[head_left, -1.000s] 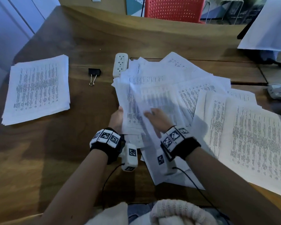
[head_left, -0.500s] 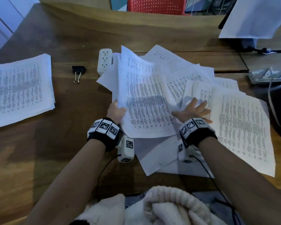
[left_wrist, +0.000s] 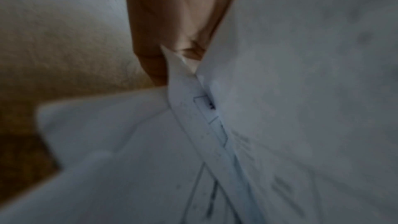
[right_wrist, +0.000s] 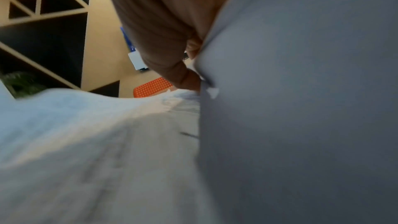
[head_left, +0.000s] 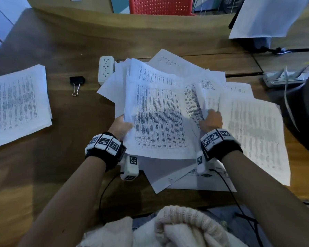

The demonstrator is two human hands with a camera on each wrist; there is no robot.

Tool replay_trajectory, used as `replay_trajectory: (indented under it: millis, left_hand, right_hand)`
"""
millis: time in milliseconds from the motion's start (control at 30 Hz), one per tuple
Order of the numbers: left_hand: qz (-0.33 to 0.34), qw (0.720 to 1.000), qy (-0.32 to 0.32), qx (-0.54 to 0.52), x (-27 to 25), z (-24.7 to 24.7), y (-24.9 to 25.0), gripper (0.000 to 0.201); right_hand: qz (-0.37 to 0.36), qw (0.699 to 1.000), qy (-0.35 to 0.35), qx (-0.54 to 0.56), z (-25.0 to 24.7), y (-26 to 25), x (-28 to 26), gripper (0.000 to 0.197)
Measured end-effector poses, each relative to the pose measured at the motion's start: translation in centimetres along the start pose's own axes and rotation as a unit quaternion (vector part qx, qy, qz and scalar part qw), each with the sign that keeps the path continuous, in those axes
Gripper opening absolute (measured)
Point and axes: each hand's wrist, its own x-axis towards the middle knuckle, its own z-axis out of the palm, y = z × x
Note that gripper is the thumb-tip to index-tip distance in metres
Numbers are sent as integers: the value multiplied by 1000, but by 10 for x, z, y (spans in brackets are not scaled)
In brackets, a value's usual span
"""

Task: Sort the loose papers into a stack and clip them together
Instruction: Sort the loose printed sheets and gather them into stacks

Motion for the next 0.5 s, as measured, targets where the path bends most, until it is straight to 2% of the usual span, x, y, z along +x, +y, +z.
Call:
replay_trajectory:
  millis: [100, 200, 267, 367, 433, 500]
  left_hand:
    - [-13, 999, -38, -7, -2, 10, -1, 21]
    - [-38, 999, -16, 2, 4, 14, -6, 11]
    - [-50, 999, 0, -2, 8, 12, -13, 13]
    - [-46, 999, -2, -25, 6, 10, -17, 21]
    - [-29, 998, -6, -60, -1, 10, -12, 21]
    - [-22, 991, -1, -131, -4, 10, -8, 24]
  right_hand:
    - [-60, 995, -44, 67, 6, -21, -17, 32]
    - [-112, 986, -57, 112, 20, -47, -40, 9]
    - [-146, 980, -53, 126, 30, -63, -54, 15]
    - [-206, 970, -68, 112, 47, -82, -78, 35]
    - [-248, 958, -111, 89, 59, -90, -91, 37]
    - [-251, 949, -170, 84, 70, -93, -98, 40]
